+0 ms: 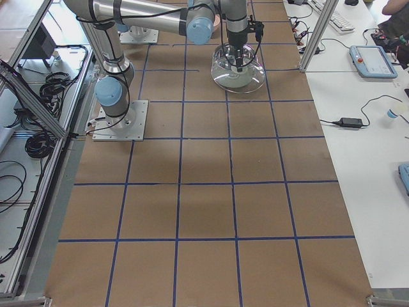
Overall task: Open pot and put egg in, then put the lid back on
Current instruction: 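Lower the egg into the pot and open the left gripper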
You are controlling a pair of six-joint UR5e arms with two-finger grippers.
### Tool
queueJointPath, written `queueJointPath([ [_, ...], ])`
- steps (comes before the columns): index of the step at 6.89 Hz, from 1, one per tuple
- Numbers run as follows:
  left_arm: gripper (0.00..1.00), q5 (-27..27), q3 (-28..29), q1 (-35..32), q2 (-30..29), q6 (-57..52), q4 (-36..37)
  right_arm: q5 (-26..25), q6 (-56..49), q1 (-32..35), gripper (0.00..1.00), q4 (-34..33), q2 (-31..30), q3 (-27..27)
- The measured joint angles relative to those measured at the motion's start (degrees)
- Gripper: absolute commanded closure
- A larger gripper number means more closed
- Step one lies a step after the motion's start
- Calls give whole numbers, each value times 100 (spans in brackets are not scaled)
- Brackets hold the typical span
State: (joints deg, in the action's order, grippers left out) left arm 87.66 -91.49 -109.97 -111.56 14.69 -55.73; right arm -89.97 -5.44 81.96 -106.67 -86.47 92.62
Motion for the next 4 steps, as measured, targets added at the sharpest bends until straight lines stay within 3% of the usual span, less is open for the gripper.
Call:
queueJointPath([
  [2, 75, -3, 2, -85, -175, -46, 421, 117, -63, -58, 76, 21, -9, 15],
  [3, 17, -6, -2, -91, -200, -86, 501, 131, -69, -63, 75, 23, -10, 18],
  [4, 12, -5, -9, -93, -172, -210, 510, 138, -71, -65, 75, 23, -10, 19],
])
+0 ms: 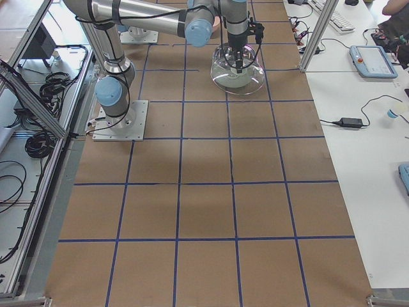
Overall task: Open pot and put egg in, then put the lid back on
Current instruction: 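Lower the egg into the pot and open the left gripper, then move the lid back over the pot with the right gripper while the left gripper withdraws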
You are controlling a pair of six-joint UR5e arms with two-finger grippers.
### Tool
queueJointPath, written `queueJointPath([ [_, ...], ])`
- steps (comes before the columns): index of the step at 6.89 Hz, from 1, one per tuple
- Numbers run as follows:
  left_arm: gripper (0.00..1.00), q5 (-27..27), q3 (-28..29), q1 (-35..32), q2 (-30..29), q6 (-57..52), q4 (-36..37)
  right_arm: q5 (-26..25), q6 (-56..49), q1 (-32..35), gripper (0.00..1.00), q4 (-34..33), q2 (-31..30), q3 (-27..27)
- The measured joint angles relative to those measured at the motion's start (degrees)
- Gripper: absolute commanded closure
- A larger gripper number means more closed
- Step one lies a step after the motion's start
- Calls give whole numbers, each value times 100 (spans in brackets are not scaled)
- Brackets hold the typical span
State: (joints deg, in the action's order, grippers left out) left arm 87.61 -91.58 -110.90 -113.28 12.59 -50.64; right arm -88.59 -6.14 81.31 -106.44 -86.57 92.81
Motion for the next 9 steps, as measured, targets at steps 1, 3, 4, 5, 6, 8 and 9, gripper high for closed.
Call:
queueJointPath([
  [1, 8, 5, -20, -2, 89, -181, -34, 7, -1, -1, 74, 0, 0, 0],
  [3, 8, -1, -86, 118, 428, -684, -439, 25, -1, -1, 74, 0, 0, 0],
  [4, 8, -17, -111, 321, 725, -932, -908, 36, -1, -1, 74, 2, -3, 1],
  [5, 5, -23, -126, 580, 1094, -1127, -1531, 45, 3, 19, 74, 8, -9, -1],
  [6, 3, -29, -130, 879, 1466, -1251, -2162, 81, 29, 98, 74, 4, -5, -10],
  [8, 1, -11, -73, 1420, 2042, -1381, -3338, 182, 251, 547, 74, -77, 69, -41],
  [9, 1, 3, -51, 1602, 2215, -1457, -3709, 174, 623, 882, 73, -193, 195, -51],
])
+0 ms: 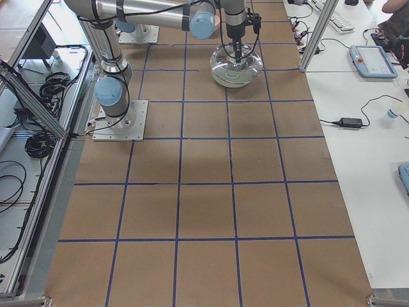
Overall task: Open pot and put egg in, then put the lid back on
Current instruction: 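Move the lid back over the pot with the right gripper while the left gripper withdraws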
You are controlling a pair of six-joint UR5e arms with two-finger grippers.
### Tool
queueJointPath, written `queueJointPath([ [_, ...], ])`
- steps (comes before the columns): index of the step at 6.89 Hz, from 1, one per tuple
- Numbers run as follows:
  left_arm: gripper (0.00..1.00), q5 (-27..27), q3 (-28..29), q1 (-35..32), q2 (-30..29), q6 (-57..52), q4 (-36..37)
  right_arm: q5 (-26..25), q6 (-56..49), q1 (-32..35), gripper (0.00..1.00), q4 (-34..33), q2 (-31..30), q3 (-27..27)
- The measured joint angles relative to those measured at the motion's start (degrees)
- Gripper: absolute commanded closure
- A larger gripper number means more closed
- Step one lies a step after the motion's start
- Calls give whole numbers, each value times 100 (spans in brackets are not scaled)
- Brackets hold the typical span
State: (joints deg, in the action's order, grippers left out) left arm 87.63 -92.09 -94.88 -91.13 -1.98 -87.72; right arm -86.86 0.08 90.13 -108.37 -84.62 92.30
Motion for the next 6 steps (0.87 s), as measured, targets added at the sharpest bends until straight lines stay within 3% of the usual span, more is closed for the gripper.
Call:
queueJointPath([
  [3, 0, 12, 22, 187, 140, -208, -166, -95, 1278, 1057, 73, -563, 531, -9],
  [6, 0, 12, 27, 211, 148, -241, -156, -170, 1950, 1607, 73, -1061, 943, -10],
])
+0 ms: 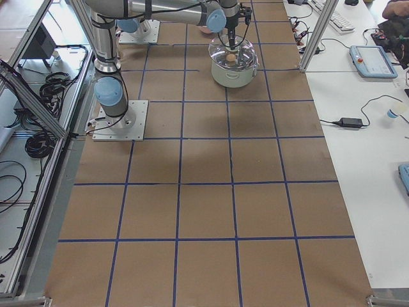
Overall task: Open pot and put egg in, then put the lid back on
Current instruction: 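Move the lid back over the pot with the right gripper while the left gripper withdraws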
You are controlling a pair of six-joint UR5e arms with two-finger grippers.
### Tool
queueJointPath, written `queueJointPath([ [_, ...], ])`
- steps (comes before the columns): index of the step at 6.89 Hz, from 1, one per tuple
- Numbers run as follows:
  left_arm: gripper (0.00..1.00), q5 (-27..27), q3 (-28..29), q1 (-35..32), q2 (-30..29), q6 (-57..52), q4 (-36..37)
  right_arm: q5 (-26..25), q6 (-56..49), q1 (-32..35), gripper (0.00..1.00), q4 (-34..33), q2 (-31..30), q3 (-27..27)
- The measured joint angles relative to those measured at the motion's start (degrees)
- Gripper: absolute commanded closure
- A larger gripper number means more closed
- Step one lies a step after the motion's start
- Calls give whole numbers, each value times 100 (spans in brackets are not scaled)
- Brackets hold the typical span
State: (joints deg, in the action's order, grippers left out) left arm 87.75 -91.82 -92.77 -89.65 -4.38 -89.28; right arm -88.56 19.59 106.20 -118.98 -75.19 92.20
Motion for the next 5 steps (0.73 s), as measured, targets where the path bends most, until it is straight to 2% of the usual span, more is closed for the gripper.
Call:
queueJointPath([
  [2, 0, 4, 9, 4, 0, -1, 6, -3, 84, 106, 72, -322, 184, 0],
  [5, 0, 5, 15, -3, 0, 5, 3, -200, -106, 120, 71, -407, 253, -2],
])
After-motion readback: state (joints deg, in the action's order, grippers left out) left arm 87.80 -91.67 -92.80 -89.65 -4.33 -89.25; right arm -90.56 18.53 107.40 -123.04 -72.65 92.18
